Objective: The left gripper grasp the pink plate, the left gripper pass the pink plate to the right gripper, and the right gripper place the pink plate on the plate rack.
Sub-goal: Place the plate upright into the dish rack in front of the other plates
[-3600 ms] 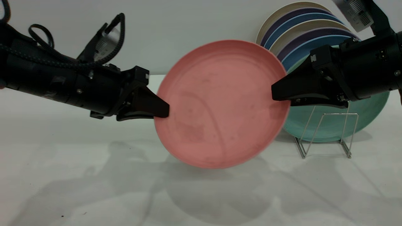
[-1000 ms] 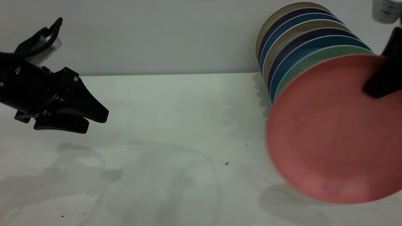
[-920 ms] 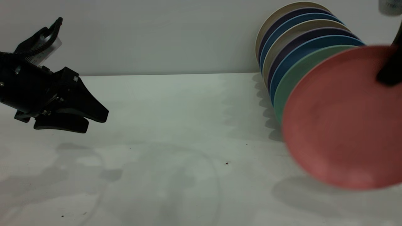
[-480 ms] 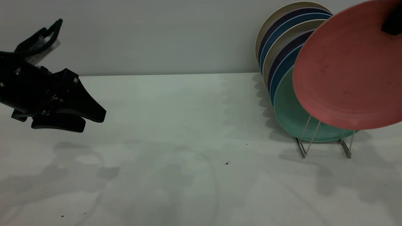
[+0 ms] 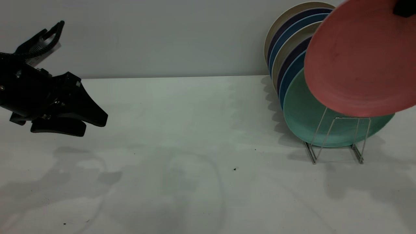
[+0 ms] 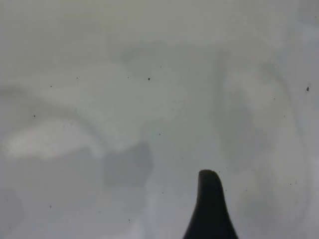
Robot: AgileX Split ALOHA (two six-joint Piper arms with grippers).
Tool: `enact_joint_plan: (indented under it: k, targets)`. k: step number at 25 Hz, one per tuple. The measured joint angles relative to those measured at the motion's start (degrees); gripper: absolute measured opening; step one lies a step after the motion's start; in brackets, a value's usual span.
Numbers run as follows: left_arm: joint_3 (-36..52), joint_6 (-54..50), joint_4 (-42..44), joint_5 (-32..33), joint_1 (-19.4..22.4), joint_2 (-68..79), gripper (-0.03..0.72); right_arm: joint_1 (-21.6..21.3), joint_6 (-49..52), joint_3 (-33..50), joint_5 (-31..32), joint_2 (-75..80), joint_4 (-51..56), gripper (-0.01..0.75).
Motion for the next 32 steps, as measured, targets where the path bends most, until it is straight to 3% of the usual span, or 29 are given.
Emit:
enact_joint_plan:
  k: [12, 32]
  targets:
    - [0.0, 0.0, 0.0, -0.05, 0.0, 0.0, 0.58, 0.0, -2.68, -5.85, 2.05, 6.29, -0.06, 0.082]
    - [0.0, 0.0, 0.0, -0.22, 0.0, 0.0, 0.58, 0.0, -3.75, -6.14, -0.11, 12.03, -0.01, 0.082]
